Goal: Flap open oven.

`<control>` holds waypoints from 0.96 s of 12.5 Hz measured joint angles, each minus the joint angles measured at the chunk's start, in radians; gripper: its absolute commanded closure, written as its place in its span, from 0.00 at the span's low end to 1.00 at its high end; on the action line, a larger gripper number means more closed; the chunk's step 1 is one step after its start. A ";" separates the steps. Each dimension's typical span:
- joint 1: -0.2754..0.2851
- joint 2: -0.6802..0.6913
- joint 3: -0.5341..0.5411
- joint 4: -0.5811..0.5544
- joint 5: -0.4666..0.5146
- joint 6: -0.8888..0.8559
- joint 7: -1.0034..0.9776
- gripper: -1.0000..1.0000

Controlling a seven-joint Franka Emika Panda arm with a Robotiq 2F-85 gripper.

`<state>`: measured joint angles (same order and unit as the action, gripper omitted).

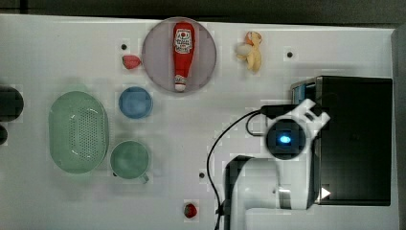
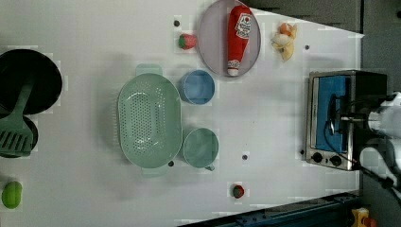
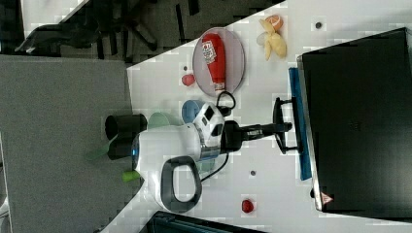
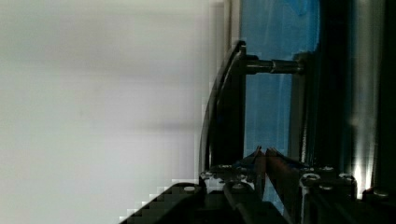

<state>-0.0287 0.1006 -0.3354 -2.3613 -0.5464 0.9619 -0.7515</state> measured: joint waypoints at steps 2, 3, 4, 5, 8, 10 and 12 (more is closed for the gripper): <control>0.029 0.022 0.033 -0.004 -0.055 -0.018 0.084 0.82; 0.036 0.045 0.055 -0.004 -0.076 -0.016 0.141 0.82; 0.040 0.076 0.081 -0.004 -0.104 -0.017 0.200 0.82; 0.050 0.112 0.103 0.002 -0.140 -0.021 0.260 0.82; 0.096 0.244 0.158 0.027 -0.320 -0.046 0.450 0.82; 0.126 0.319 0.179 0.045 -0.348 -0.070 0.565 0.82; 0.156 0.377 0.180 0.049 -0.357 -0.089 0.651 0.82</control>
<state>0.1273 0.4773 -0.1554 -2.3125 -0.9033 0.8726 -0.1008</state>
